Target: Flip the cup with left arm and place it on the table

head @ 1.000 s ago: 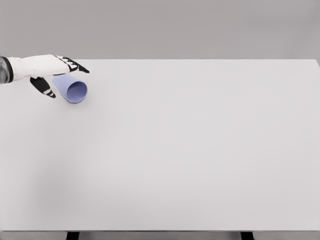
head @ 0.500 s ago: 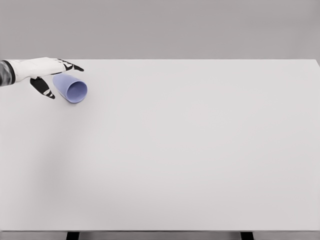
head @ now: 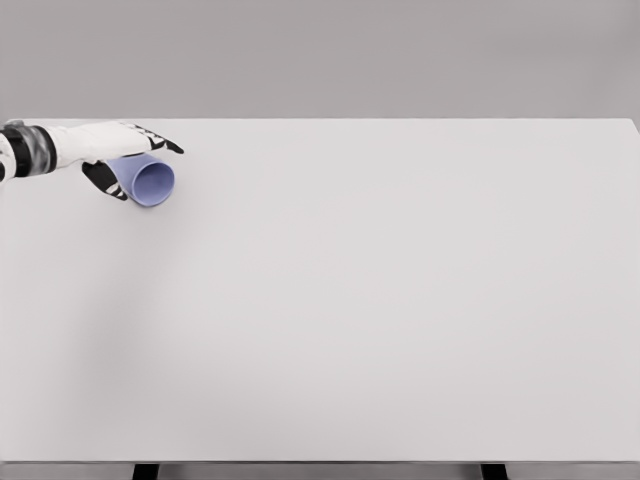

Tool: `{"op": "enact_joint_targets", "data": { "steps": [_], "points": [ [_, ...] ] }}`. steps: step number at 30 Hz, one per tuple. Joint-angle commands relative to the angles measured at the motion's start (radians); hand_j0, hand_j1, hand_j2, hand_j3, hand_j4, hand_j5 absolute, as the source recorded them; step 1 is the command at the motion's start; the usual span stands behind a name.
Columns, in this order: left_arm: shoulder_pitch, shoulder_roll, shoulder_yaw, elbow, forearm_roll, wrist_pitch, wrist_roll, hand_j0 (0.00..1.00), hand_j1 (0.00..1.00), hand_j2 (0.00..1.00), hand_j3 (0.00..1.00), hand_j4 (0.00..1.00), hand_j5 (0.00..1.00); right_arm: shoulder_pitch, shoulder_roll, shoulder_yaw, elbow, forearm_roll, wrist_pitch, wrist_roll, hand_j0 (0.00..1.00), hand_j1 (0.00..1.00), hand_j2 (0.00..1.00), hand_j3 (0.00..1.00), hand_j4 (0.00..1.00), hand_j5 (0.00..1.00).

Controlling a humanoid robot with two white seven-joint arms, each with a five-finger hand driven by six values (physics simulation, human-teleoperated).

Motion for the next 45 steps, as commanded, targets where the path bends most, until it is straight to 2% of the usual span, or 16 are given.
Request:
{"op": "enact_joint_targets", "data": {
  "steps": [1, 13, 17, 19, 23, 26, 32, 36, 37, 41, 45],
  "points": [
    [0.0, -0.005, 0.001, 0.005, 0.001, 0.002, 0.001, 0.96, 0.96, 0.96, 0.96, 0.96, 0.96, 0.0, 0.0, 0.0, 0.0, 0.0, 0.0, 0.0, 1.0, 1.0, 1.0, 1.0, 1.0, 1.0],
    [0.005, -0.012, -0.001, 0.034, -0.018, 0.002, 0.001, 0.96, 0.96, 0.96, 0.96, 0.96, 0.96, 0.0, 0.0, 0.0, 0.0, 0.0, 0.0, 0.0, 1.0, 1.0, 1.0, 1.0, 1.0, 1.0],
    [0.005, -0.023, -0.001, 0.038, -0.032, 0.002, 0.001, 0.83, 0.83, 0.83, 0.83, 0.83, 0.83, 0.0, 0.0, 0.0, 0.0, 0.0, 0.0, 0.002, 1.0, 1.0, 1.0, 1.0, 1.0, 1.0],
    [0.005, -0.024, -0.001, 0.038, -0.032, 0.002, 0.001, 0.82, 0.82, 0.82, 0.82, 0.82, 0.82, 0.0, 0.0, 0.0, 0.0, 0.0, 0.0, 0.0, 1.0, 1.0, 1.0, 1.0, 1.0, 1.0],
    [0.006, -0.023, -0.004, 0.038, -0.033, 0.002, 0.001, 0.65, 0.65, 0.65, 0.65, 0.65, 0.65, 0.0, 0.0, 0.0, 0.0, 0.0, 0.0, 0.0, 1.0, 1.0, 1.0, 1.0, 1.0, 1.0],
    [0.008, -0.023, -0.004, 0.038, -0.044, 0.002, 0.001, 0.57, 0.57, 0.57, 0.57, 0.57, 0.57, 0.0, 0.0, 0.0, 0.0, 0.0, -0.001, 0.0, 1.0, 1.0, 1.0, 1.0, 1.0, 1.0],
    [0.008, -0.021, -0.004, 0.037, -0.041, 0.002, 0.001, 0.48, 0.48, 0.48, 0.48, 0.48, 0.48, 0.0, 0.0, 0.0, 0.0, 0.0, 0.0, 0.0, 1.0, 1.0, 1.0, 1.0, 1.0, 1.0],
    [0.005, -0.014, -0.002, 0.028, -0.035, 0.002, 0.001, 0.48, 0.48, 0.48, 0.48, 0.48, 0.48, 0.002, 0.0, 0.0, 0.0, 0.0, 0.0, 0.0, 1.0, 1.0, 1.0, 1.0, 1.0, 1.0],
    [0.002, -0.012, 0.001, 0.024, -0.02, 0.002, 0.001, 0.48, 0.48, 0.48, 0.48, 0.48, 0.48, 0.0, 0.0, 0.0, 0.0, 0.0, 0.0, 0.0, 1.0, 1.0, 1.0, 1.0, 1.0, 1.0],
    [0.003, 0.026, -0.001, 0.028, 0.178, 0.002, -0.012, 0.49, 0.49, 0.49, 0.49, 0.49, 0.49, 0.002, 0.0, 0.0, 0.0, 0.0, -0.001, 0.002, 1.0, 1.0, 1.0, 1.0, 1.0, 1.0],
    [0.003, 0.034, -0.001, 0.029, 0.287, 0.002, -0.016, 0.49, 0.49, 0.49, 0.49, 0.49, 0.49, 0.0, 0.0, 0.0, 0.0, 0.0, 0.0, 0.0, 1.0, 1.0, 1.0, 1.0, 1.0, 1.0]
  ]
}}
